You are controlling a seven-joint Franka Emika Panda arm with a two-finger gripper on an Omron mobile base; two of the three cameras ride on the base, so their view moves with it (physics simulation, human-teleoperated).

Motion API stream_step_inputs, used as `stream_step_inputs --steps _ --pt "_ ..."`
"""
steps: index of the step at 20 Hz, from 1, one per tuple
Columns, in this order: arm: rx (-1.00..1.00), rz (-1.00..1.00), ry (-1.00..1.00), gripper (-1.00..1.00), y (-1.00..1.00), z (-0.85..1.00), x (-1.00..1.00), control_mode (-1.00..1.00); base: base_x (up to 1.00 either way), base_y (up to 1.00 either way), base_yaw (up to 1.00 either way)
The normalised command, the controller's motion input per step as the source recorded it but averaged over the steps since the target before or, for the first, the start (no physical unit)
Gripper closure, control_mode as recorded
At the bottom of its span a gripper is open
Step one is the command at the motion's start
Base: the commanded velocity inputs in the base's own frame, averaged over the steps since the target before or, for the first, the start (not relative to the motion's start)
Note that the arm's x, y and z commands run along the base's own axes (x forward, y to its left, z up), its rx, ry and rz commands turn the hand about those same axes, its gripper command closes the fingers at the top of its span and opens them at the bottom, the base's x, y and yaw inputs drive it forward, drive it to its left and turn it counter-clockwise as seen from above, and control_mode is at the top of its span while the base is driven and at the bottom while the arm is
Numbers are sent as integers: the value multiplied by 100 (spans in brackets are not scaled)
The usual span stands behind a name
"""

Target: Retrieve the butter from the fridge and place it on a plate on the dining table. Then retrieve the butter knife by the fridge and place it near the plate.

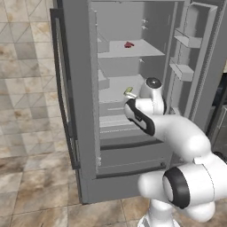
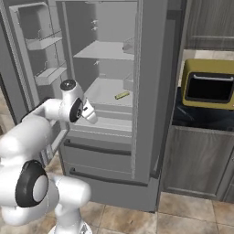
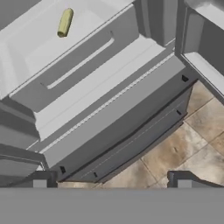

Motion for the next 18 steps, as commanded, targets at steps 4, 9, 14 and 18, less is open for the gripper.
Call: stream_step_inputs --steps 4,9,14,18 --pt "-8 -6 -2 -100 -43 1 8 -100 0 0 0" --pt "-3 0 1 -100 -3 0 22 -100 0 0 0" --pt "0 0 1 -100 0 0 13 100 22 -7 0" --pt "0 0 0 -100 0 0 0 100 32 -19 0"
